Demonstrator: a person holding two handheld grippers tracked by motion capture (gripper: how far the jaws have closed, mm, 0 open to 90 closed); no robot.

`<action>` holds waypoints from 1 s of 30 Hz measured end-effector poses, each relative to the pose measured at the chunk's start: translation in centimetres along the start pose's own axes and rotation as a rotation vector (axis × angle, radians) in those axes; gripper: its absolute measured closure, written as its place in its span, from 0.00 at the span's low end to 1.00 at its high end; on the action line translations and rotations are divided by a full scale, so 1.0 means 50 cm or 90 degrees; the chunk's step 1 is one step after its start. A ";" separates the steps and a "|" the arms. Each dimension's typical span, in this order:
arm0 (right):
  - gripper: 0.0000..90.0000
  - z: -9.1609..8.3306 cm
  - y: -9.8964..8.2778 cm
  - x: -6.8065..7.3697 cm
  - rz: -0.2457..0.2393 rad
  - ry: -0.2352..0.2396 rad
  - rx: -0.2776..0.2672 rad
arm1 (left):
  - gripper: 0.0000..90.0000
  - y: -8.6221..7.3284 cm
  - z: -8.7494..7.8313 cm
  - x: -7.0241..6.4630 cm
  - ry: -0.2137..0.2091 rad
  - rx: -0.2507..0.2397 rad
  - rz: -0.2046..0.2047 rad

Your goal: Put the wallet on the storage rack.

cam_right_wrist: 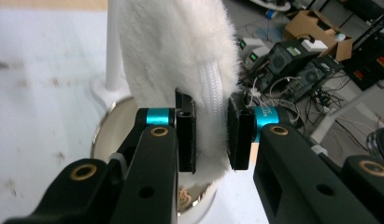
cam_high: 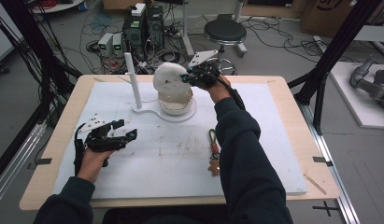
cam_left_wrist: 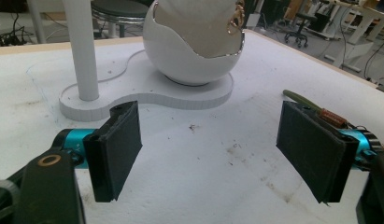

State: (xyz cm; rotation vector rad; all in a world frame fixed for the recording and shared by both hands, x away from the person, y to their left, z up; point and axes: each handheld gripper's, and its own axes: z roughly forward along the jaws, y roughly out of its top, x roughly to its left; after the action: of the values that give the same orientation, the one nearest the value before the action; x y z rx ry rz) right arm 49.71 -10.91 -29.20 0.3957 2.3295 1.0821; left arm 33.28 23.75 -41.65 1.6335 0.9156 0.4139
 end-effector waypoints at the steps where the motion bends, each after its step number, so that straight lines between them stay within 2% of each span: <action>1: 0.86 0.004 -0.003 0.005 -0.016 -0.002 0.019 | 0.24 0.000 0.000 0.000 -0.001 0.000 0.000; 4: 0.86 0.012 -0.019 0.014 -0.049 0.001 0.054 | 0.24 -0.001 -0.002 0.002 0.000 -0.001 -0.001; 10: 0.86 0.028 -0.038 0.025 -0.060 -0.001 0.080 | 0.24 -0.001 -0.002 0.003 0.002 0.000 -0.003; 12: 0.86 0.047 -0.034 0.040 -0.089 -0.002 0.097 | 0.24 -0.001 -0.002 0.004 0.002 0.000 -0.003; 13: 0.86 0.047 -0.034 0.040 -0.089 -0.002 0.097 | 0.24 -0.001 -0.002 0.004 0.002 0.000 -0.003; 16: 0.87 0.067 -0.037 0.049 -0.091 -0.007 0.126 | 0.24 0.000 -0.003 0.003 0.002 -0.002 -0.004; 20: 0.87 0.082 -0.042 0.052 -0.090 -0.019 0.135 | 0.24 -0.001 -0.003 0.004 0.000 -0.001 -0.004; 23: 0.87 0.087 -0.048 0.054 -0.081 -0.008 0.149 | 0.24 -0.001 -0.003 0.003 -0.001 -0.001 -0.006; 25: 0.86 0.083 -0.058 0.055 -0.067 0.008 0.144 | 0.24 -0.001 -0.003 0.003 -0.002 -0.003 -0.006; 26: 0.84 0.078 -0.066 0.052 -0.043 0.024 0.131 | 0.24 -0.001 -0.003 0.003 -0.002 -0.004 -0.007; 28: 0.73 0.064 -0.081 0.046 0.016 0.041 0.110 | 0.24 -0.001 -0.003 0.004 -0.002 -0.003 -0.010; 30: 0.58 0.047 -0.095 0.036 0.094 0.065 0.090 | 0.24 -0.001 -0.003 0.004 -0.002 -0.004 -0.010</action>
State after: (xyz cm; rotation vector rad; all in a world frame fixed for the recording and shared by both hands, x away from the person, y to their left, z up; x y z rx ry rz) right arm 49.40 -11.64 -34.74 0.5865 2.5098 1.0294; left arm 33.28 24.00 -41.71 1.6202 0.9230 0.4023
